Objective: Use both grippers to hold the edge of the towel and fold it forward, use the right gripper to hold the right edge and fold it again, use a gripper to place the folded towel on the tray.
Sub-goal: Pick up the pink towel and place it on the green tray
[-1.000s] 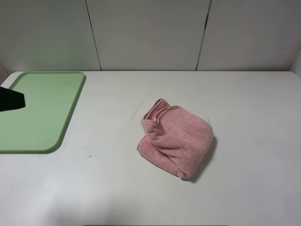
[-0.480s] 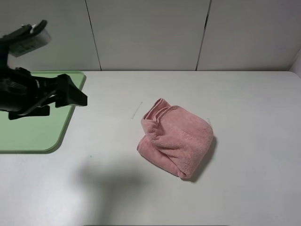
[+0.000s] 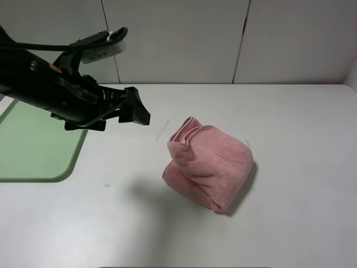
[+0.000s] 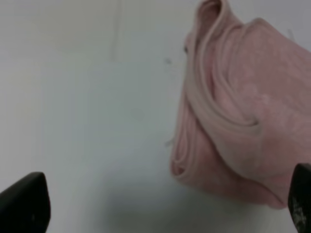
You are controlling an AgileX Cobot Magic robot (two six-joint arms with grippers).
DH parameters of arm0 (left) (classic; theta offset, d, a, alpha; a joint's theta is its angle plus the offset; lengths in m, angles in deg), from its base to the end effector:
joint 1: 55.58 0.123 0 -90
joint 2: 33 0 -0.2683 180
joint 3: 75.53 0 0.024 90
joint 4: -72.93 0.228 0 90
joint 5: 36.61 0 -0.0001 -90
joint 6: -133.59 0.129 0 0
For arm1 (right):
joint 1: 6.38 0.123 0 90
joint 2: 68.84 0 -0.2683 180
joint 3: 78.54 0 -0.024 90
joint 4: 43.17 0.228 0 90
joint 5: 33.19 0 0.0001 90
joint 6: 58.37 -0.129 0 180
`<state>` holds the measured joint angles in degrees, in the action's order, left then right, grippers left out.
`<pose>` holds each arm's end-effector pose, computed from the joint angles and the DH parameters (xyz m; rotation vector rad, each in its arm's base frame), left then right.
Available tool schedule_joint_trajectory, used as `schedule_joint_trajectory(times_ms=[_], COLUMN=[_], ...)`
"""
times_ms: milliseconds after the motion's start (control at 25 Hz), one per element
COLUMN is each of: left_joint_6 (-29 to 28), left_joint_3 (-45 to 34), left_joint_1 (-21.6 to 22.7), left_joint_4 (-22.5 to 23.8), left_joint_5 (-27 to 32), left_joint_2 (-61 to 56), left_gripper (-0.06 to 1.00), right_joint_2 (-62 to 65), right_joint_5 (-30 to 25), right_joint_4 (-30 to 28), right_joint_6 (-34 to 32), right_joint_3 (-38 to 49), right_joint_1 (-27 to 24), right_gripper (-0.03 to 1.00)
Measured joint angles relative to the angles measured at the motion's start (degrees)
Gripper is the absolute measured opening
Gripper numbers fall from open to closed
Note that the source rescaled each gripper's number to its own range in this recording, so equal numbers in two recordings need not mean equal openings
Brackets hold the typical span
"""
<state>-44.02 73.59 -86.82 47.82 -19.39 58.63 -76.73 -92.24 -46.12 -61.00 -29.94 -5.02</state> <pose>0.2464 -0.1685 0.1935 0.2657 2.4705 -0.5633 0.0275 -0.0050 0.2501 0.0237 2.0154 -0.0171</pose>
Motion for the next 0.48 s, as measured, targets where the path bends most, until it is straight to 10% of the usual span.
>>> schedule_joint_trajectory(times_ms=[480], left_joint_6=[0.07], left_joint_3=[6.19], left_joint_1=[-7.0], left_joint_4=[-3.04], left_joint_5=[-3.37], left_joint_2=[15.78], left_gripper=[0.98], right_joint_2=[0.0], right_joint_5=[0.0], right_joint_4=[0.0], right_joint_6=[0.0], right_joint_3=[0.0], right_joint_1=[0.0], right_gripper=[1.0])
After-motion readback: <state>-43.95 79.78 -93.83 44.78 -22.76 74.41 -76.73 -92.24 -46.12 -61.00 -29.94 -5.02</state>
